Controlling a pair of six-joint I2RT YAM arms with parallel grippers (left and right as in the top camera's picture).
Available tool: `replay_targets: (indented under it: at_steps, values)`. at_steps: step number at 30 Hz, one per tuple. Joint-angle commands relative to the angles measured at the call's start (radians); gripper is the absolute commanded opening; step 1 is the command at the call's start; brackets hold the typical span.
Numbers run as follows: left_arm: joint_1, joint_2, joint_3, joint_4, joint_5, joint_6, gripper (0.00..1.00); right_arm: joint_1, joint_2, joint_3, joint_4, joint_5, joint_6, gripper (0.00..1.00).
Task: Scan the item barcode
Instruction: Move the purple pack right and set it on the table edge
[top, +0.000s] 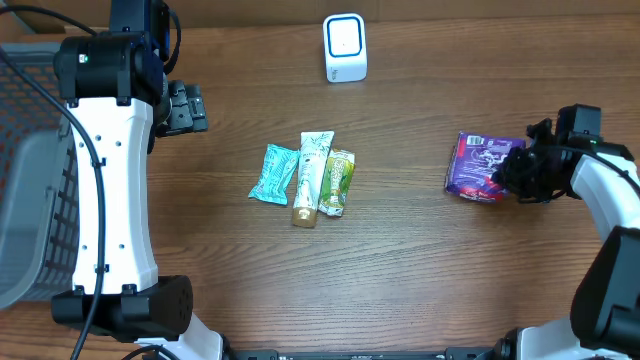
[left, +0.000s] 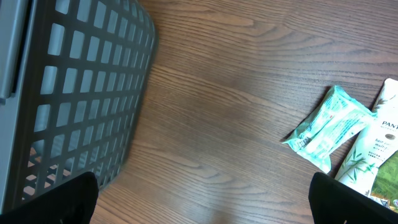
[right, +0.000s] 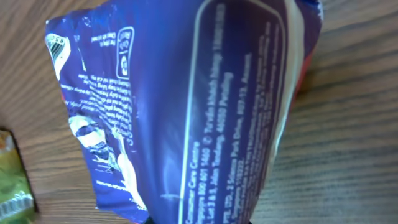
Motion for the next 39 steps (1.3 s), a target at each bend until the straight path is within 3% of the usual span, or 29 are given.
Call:
replay_targets:
  at_steps: [1,7,19,27,31,32,33,34,35,36,39]
  values:
    - [0.0,-0.015,0.015,0.002,-0.006,0.011,1.0,0.0,0.019,-0.004,0.006,-0.006,-0.076,0.04]
    - [0.0,-0.015,0.015,0.002,-0.006,0.011,1.0,-0.003,0.019,-0.003,-0.006,0.08,-0.02,0.04]
    - [0.0,-0.015,0.015,0.002,-0.006,0.011,1.0,-0.174,0.019,-0.001,0.166,0.151,0.464,0.04]
    - [0.0,-0.015,0.015,0.002,-0.006,0.011,1.0,-0.218,0.019,-0.002,0.237,0.341,0.94,0.04]
    - [0.0,-0.015,0.015,0.002,-0.006,0.011,1.0,-0.217,0.019,-0.002,0.277,0.396,0.98,0.04]
    - [0.0,-0.015,0.015,0.002,-0.006,0.011,1.0,-0.217,0.019,-0.002,0.283,0.405,0.98,0.1]
    - [0.0,-0.015,0.015,0.002,-0.006,0.011,1.0,-0.217,0.019,-0.002,0.284,0.411,0.974,0.25]
    - [0.0,-0.015,0.015,0.002,-0.006,0.011,1.0,-0.217,0.019,-0.002,0.284,0.412,0.959,0.48]
    - [0.0,-0.015,0.015,0.002,-0.006,0.011,1.0,-0.217,0.018,0.001,0.288,0.401,0.89,0.81]
    - [0.0,-0.015,0.015,0.002,-0.006,0.011,1.0,-0.217,0.014,0.012,0.29,0.365,0.745,1.0]
    - [0.0,-0.015,0.015,0.002,-0.006,0.011,0.99,-0.217,-0.018,0.051,0.222,0.314,0.612,1.0]
